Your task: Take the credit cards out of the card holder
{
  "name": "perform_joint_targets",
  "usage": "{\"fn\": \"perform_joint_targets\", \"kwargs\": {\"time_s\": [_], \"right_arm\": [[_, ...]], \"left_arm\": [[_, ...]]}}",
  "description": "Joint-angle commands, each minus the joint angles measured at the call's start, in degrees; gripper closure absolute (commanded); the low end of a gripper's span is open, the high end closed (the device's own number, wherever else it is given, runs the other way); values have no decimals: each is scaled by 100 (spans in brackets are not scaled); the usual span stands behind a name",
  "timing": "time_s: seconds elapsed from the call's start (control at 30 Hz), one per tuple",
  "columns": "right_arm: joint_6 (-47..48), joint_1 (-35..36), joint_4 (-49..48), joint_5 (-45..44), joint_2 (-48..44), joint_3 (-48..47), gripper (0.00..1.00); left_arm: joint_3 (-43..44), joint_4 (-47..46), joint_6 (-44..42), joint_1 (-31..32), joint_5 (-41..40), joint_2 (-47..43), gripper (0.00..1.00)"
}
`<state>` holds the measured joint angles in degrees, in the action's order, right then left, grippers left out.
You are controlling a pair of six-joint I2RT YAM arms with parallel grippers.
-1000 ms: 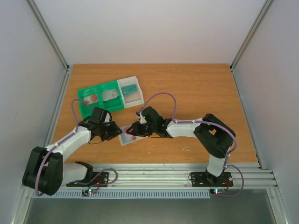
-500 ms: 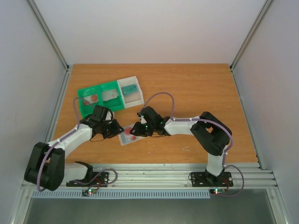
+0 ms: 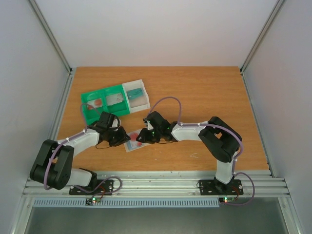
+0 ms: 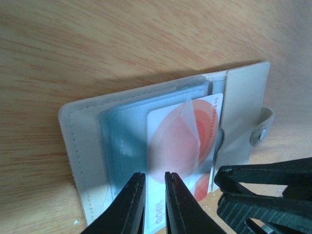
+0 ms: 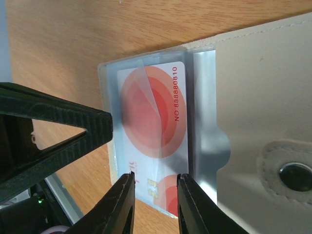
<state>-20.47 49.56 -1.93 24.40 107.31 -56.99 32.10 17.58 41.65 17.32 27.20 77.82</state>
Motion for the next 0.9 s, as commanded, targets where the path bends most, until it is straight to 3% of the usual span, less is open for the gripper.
{"fn": "perform_joint_targets", "kwargs": {"time_s": [0.0,0.87], "right_arm": [[87,-41,-61,132,87,-106,75],[387,-122,400,-265,41,-191,75]], "left_arm": [[-186,-455,35,1,70,144,87],[-308,-618,50,2,101,223,88]]}}
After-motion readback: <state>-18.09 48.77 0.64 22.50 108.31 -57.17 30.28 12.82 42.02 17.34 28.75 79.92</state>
